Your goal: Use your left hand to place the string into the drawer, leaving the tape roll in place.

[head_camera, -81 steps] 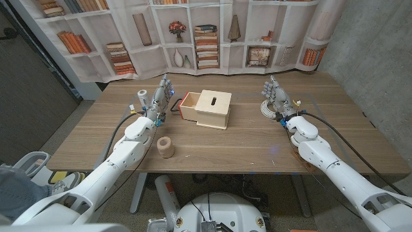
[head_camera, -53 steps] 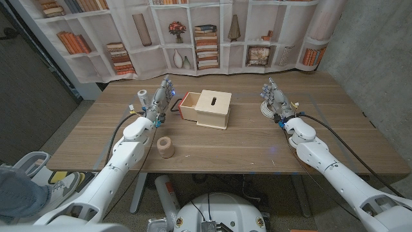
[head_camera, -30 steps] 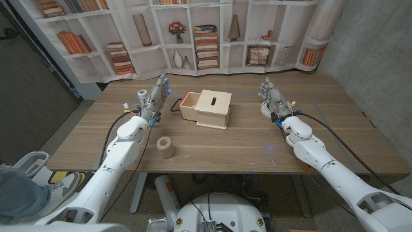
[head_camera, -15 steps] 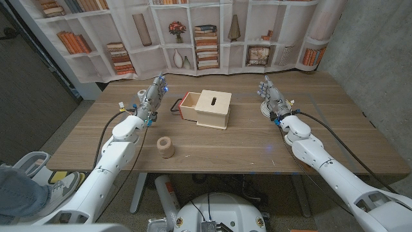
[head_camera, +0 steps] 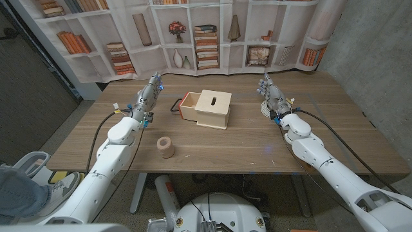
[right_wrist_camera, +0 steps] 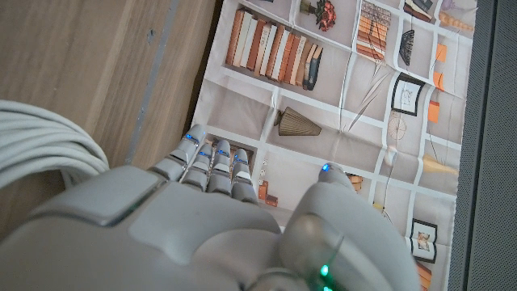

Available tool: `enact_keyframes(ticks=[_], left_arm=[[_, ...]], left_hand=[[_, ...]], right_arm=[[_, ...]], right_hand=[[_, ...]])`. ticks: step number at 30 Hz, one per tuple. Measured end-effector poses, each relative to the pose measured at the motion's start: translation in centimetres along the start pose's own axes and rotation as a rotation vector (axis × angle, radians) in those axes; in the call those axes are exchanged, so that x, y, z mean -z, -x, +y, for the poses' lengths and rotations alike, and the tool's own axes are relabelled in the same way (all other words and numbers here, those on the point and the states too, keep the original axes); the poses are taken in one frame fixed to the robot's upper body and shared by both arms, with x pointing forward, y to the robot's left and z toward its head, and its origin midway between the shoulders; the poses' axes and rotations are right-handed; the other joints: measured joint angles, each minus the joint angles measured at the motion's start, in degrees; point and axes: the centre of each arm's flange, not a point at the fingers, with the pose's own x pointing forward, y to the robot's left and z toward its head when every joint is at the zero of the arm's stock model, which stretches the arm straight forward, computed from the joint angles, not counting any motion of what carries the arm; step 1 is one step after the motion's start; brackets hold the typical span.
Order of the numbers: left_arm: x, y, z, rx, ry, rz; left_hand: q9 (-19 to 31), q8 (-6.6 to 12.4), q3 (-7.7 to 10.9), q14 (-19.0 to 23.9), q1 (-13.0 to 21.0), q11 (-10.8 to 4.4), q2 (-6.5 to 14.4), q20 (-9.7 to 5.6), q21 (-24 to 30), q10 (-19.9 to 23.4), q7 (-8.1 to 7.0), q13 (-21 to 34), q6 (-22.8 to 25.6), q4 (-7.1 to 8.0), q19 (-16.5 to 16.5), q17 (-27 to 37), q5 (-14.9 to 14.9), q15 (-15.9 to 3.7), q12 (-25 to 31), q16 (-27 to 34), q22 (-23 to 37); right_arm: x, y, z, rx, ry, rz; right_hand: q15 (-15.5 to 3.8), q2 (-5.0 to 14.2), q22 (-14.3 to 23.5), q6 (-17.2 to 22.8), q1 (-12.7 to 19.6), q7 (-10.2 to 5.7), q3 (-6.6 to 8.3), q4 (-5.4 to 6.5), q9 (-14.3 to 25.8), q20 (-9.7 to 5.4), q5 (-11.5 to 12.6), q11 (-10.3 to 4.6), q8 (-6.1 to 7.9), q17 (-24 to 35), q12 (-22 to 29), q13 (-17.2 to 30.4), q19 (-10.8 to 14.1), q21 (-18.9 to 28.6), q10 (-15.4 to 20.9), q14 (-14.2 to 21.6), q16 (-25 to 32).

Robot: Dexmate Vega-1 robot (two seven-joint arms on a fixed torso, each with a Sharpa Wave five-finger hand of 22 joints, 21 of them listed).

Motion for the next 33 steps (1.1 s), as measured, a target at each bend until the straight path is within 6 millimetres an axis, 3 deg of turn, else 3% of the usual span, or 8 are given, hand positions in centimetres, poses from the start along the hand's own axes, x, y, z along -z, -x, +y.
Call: enact_keyframes(ticks=[33], left_arm=[[-1.6, 2.3, 2.5, -0.027, -0.051, -0.03]], left_hand=[[0.0, 0.0, -0.41, 1.68, 1.11, -0.12, 0.05, 0.0, 0.22, 2.78, -0.03, 0.01, 2.88, -0.41, 0.0, 0.0, 0.21, -0.18, 0.0, 0.39, 0.0]], right_arm=[[-1.2, 0.1, 0.0, 0.007, 0.004, -0.022]], right_hand=[[0.0, 0.0, 0.0, 0.61, 0.0, 0.0, -0.17, -0.16, 0.0, 0.1, -0.39, 0.01, 0.0, 0.0, 0.0, -0.01, 0.52, -0.81, 0.6, 0.6, -0.19]])
